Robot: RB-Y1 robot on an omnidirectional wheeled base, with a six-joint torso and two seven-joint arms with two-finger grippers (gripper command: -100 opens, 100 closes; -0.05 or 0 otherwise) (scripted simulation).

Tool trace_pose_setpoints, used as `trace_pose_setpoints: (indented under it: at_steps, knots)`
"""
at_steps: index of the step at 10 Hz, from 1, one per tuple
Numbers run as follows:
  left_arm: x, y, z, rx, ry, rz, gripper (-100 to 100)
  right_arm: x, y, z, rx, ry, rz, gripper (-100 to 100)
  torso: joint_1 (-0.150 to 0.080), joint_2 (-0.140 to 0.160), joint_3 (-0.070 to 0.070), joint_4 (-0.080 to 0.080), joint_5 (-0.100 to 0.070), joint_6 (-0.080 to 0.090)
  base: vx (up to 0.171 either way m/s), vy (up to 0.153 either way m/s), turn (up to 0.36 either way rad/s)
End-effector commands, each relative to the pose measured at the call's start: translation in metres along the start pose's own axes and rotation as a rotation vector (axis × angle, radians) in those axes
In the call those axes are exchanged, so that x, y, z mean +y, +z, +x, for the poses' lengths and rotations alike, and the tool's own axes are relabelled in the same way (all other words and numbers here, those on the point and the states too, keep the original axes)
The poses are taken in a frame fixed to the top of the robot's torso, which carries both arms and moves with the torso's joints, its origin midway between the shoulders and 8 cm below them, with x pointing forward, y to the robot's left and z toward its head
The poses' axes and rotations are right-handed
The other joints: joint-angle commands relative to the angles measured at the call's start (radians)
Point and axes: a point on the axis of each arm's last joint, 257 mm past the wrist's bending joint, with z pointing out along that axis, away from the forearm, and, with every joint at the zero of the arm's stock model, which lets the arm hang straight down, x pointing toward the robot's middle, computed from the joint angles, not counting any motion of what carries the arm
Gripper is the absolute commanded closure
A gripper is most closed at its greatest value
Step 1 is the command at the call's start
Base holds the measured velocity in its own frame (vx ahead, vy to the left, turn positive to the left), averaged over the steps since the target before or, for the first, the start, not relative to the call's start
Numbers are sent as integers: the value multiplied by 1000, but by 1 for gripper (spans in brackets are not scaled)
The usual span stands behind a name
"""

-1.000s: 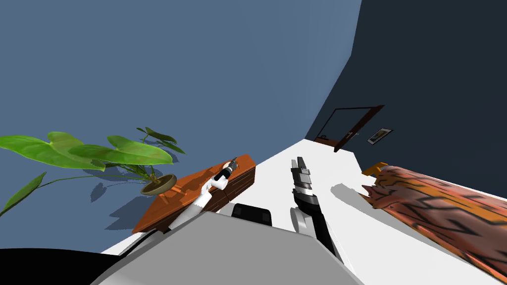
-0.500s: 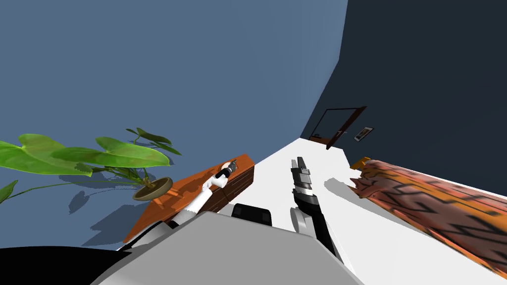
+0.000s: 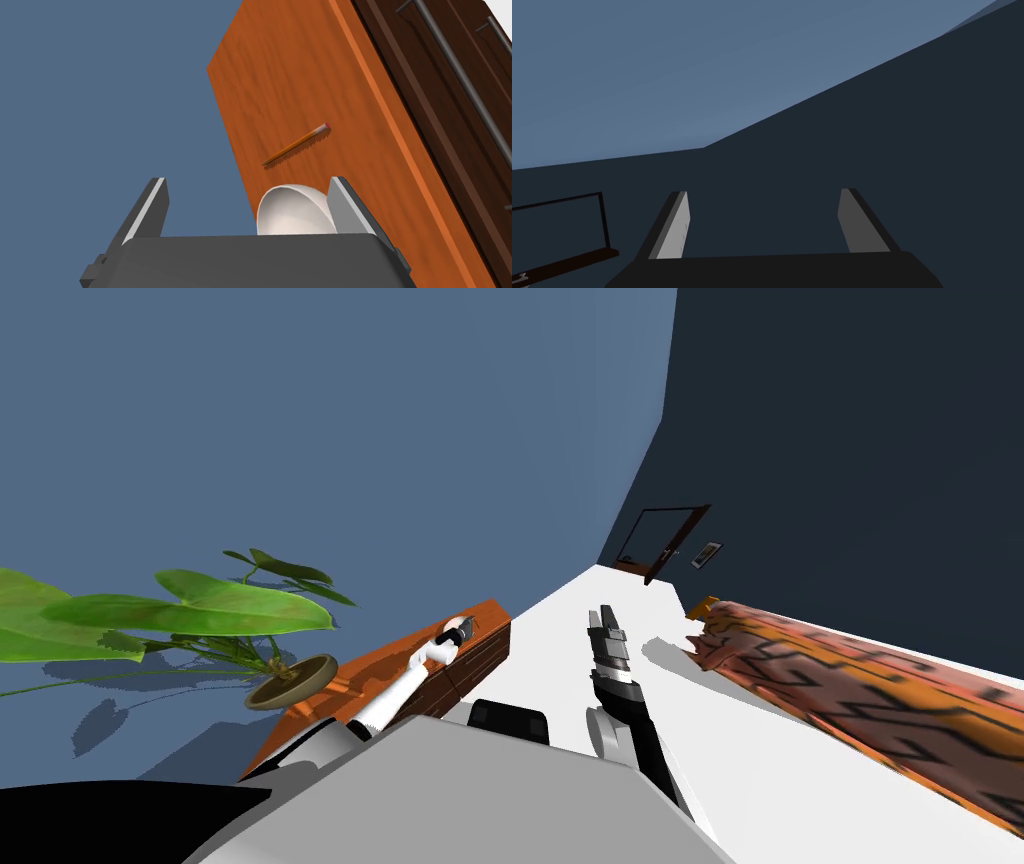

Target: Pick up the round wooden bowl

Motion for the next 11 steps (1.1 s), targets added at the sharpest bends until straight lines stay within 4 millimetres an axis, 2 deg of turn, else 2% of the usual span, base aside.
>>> trace_pose_setpoints:
  at_steps: [1, 2, 3, 4, 5, 7, 8, 10, 11]
  knots:
    - [12, 2, -5, -15, -6, -39, -100, 0, 0, 0, 0, 0, 0, 0, 0, 0, 0, 0, 0, 0, -21, 32, -81]
    - [28, 5, -16, -36, -17, -95, -100, 0, 0, 0, 0, 0, 0, 0, 0, 0, 0, 0, 0, 0, -10, 39, -114]
    - [28, 5, -16, -36, -17, -96, -100, 0, 0, 0, 0, 0, 0, 0, 1, -1, 0, 0, 0, 0, -8, 34, -72]
    - [41, 6, -25, -53, -28, -146, -100, 0, 0, 0, 0, 0, 0, 0, 0, -1, 0, 0, 0, 0, -10, 35, -145]
    - [43, 6, -27, -56, -29, -150, -100, 0, 0, 0, 0, 0, 0, 0, 0, -1, -1, 0, 0, 0, -10, 34, -71]
    - [69, 6, -48, -96, -54, -244, -100, 0, 0, 0, 0, 0, 0, 0, 0, -1, -1, 0, 0, 0, -8, 44, -147]
    - [71, 6, -48, -97, -54, -251, -100, 0, 0, 0, 0, 0, 0, 0, 1, -1, -1, 0, 0, 0, -2, 48, -57]
    - [94, 1, -68, -138, -80, -342, -100, 0, 0, 0, 0, 0, 0, 0, 2, -2, -1, 0, 0, 0, 8, 58, -121]
    - [94, 1, -68, -138, -80, -342, -100, 0, 0, 0, 0, 0, 0, 0, 2, -2, -1, 0, 0, 0, 5, 50, -59]
